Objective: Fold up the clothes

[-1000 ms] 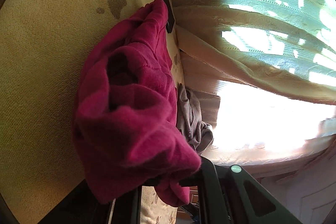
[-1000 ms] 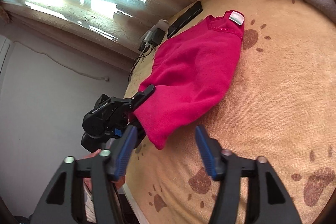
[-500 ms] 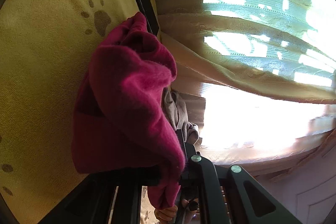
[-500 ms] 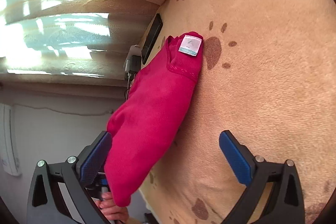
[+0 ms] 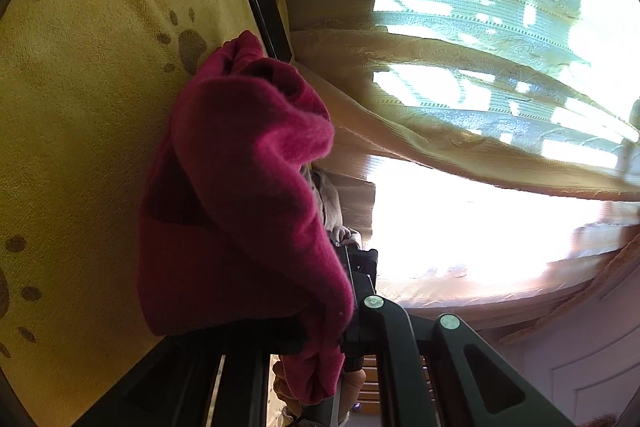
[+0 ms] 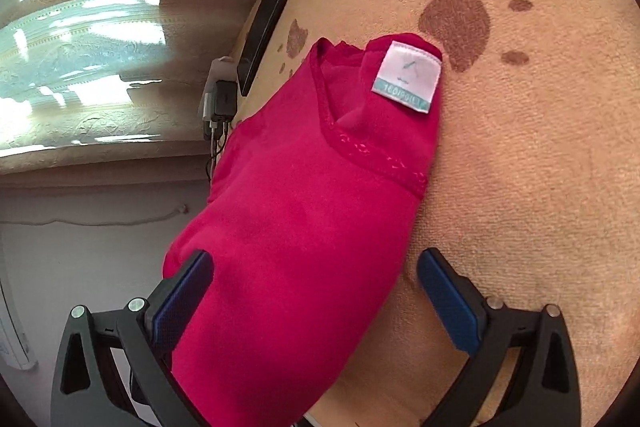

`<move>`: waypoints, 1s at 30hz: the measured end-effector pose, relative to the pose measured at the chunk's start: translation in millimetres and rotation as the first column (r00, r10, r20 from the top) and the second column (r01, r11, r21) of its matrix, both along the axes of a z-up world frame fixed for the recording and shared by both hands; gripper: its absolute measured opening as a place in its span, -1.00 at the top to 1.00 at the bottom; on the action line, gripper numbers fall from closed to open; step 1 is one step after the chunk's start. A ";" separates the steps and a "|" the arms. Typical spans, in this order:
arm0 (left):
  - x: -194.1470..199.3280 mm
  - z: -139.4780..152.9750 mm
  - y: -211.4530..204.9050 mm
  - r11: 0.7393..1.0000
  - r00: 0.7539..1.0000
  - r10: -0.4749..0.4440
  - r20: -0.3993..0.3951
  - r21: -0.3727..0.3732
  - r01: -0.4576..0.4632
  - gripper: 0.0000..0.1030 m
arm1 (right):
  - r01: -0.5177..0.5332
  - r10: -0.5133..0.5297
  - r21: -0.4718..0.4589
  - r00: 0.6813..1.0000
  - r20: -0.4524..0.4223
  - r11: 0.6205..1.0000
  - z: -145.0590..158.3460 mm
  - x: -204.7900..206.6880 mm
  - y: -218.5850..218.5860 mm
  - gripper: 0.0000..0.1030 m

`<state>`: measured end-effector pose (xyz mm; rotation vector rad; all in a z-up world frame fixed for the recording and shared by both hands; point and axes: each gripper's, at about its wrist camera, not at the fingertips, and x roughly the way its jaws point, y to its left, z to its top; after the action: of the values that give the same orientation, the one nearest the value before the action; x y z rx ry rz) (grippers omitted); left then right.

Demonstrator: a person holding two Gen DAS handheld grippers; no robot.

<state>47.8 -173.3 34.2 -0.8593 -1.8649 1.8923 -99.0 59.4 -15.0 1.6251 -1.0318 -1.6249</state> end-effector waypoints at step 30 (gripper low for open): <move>53.7 -27.3 -57.0 1.000 1.000 0.021 0.017 -0.011 -0.021 0.79 | 0.005 0.003 0.026 0.957 -0.292 1.000 25.1 -1.7 -30.4 0.51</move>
<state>101.5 -230.2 6.9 -0.8659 -1.8825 1.9154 -100.7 29.0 10.1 1.3472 -0.8614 -1.8195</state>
